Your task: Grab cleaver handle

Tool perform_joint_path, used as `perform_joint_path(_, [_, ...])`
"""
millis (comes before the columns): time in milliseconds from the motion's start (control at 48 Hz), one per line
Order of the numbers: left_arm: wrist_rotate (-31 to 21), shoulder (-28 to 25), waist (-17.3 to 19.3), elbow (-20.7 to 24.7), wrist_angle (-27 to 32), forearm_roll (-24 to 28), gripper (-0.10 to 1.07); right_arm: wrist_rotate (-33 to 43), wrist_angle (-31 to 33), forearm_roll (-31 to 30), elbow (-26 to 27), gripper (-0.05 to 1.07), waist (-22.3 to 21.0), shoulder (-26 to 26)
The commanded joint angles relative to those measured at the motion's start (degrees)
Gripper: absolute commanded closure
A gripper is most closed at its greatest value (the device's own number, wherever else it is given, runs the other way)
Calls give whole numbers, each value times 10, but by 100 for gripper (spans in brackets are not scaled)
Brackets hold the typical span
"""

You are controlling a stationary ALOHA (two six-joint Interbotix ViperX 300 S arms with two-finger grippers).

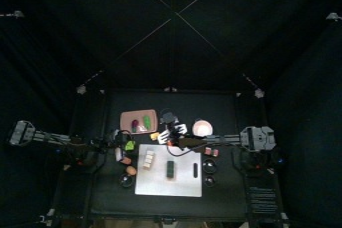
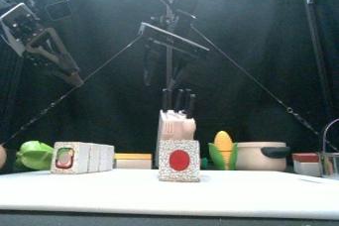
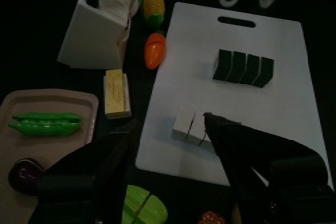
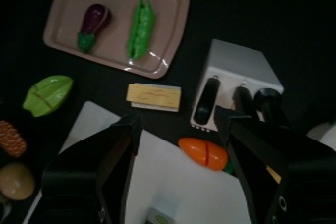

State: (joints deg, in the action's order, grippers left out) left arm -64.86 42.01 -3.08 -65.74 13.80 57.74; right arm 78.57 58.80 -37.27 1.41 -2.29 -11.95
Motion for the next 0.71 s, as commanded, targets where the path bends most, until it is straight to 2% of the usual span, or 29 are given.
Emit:
perform_joint_path(0, [1, -1, 3, 7, -2, 1, 7, -1, 6, -4, 22, 11, -4, 10])
perform_joint_path(458, [1, -1, 3, 5, -2, 1, 7, -2, 44, -4, 46, 12, -11, -25])
perform_joint_path(688, [1, -1, 4, 4, -2, 1, 7, -1, 54, -7, 47, 21, -13, -33])
